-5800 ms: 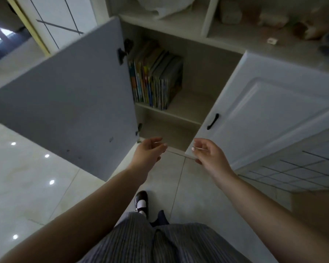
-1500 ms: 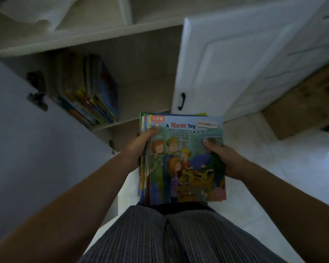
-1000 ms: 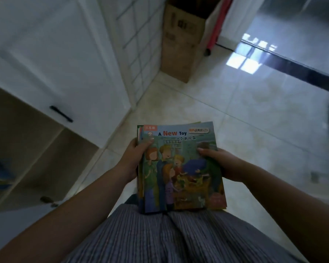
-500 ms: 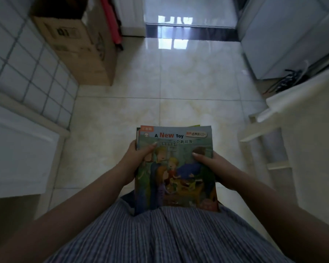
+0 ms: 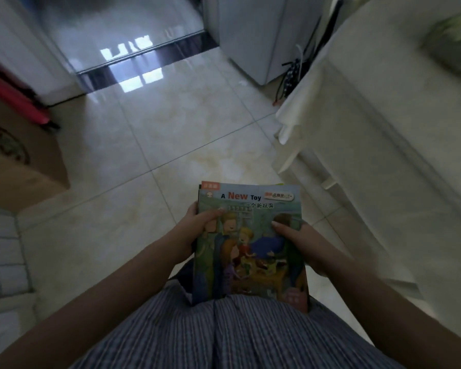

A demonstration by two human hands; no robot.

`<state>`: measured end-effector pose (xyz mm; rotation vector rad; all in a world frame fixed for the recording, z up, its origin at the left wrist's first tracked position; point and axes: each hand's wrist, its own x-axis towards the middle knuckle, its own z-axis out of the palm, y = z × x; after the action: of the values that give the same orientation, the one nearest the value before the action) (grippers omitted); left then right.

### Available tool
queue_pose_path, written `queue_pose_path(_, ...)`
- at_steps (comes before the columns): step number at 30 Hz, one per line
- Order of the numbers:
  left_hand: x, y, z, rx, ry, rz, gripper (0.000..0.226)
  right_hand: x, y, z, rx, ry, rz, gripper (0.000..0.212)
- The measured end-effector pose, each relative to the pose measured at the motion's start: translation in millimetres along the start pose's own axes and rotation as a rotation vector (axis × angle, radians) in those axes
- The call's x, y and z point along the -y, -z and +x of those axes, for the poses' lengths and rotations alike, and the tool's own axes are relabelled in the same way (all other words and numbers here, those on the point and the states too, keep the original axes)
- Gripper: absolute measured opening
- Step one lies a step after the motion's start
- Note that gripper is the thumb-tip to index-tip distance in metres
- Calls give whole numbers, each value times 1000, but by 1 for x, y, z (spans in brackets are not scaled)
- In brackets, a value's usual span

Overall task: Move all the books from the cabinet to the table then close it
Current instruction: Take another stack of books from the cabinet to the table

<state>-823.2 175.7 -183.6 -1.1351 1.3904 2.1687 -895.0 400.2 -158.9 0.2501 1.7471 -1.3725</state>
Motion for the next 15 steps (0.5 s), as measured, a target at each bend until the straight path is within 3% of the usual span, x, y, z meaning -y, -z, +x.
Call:
queue_pose_path(5, -58, -36, 47, 150, 36, 122, 62, 26, 30, 25, -124, -19, 113, 22)
queue_pose_path(10, -97, -72, 83, 242, 63, 343, 21, 38, 50, 35, -270, 0, 220, 16)
queue_pose_path(15, -116, -112, 108, 382, 122, 467, 25, 32, 66, 31, -407, -2, 331, 16)
